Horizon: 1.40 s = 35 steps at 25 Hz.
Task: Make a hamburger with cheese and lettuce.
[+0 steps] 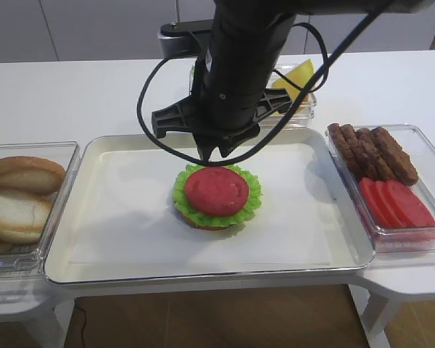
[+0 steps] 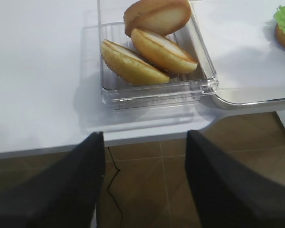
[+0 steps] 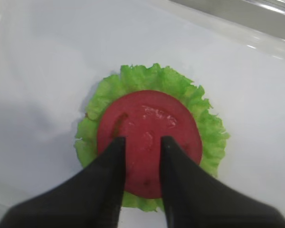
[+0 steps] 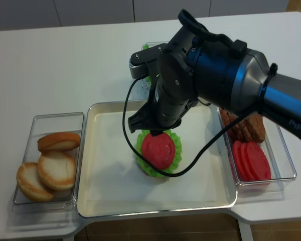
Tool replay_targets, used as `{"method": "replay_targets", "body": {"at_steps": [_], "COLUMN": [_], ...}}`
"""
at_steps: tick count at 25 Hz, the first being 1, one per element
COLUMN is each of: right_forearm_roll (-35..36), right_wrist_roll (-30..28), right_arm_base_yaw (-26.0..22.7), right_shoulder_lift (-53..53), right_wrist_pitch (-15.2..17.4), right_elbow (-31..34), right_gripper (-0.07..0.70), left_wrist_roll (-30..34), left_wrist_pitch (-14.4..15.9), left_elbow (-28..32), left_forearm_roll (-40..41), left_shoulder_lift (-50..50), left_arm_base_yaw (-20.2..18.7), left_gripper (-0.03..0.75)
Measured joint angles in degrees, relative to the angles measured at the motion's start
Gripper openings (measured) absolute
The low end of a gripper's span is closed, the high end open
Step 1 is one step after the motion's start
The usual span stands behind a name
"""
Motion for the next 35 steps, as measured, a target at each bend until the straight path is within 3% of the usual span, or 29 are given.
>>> {"method": "replay_targets", "body": {"at_steps": [12,16,20,25,30,35], "right_forearm_roll": [-1.1,-1.6,-1.8,-1.8,-0.1,5.5], "right_wrist_roll": [-4.3,-5.2,-6.2,-8.3,-13.1,-15.6], "right_arm_base_yaw": [-0.1,-3.8,-11.1,-22.3,-33.4,-44.0], "right_shoulder_lift": [0.1,-0.9,-3.6,-7.0,-9.6,-14.8], "right_wrist_pitch": [0.5,1.3,2.4,5.7,9.4,10.3], "right_elbow": [0.0,0.0,0.0,0.0,0.0,4.2], "right_gripper": [0.237,0.237,0.282,0.401,0.421,0.423], "left_wrist_roll": [0.0,0.0,0.0,0.0,0.0,0.0], "left_wrist_pitch": [0.0,0.0,0.0,0.0,0.0,0.0], "left_elbow": [0.0,0.0,0.0,0.0,0.0,0.0], "left_forearm_roll": [0.0,0.0,0.0,0.0,0.0,0.0], "left_shoulder_lift": [0.0,0.0,0.0,0.0,0.0,0.0], "left_arm_base_yaw": [0.0,0.0,0.0,0.0,0.0,0.0], "left_gripper": [0.405,0.405,0.405,0.405,0.405,0.405]}}
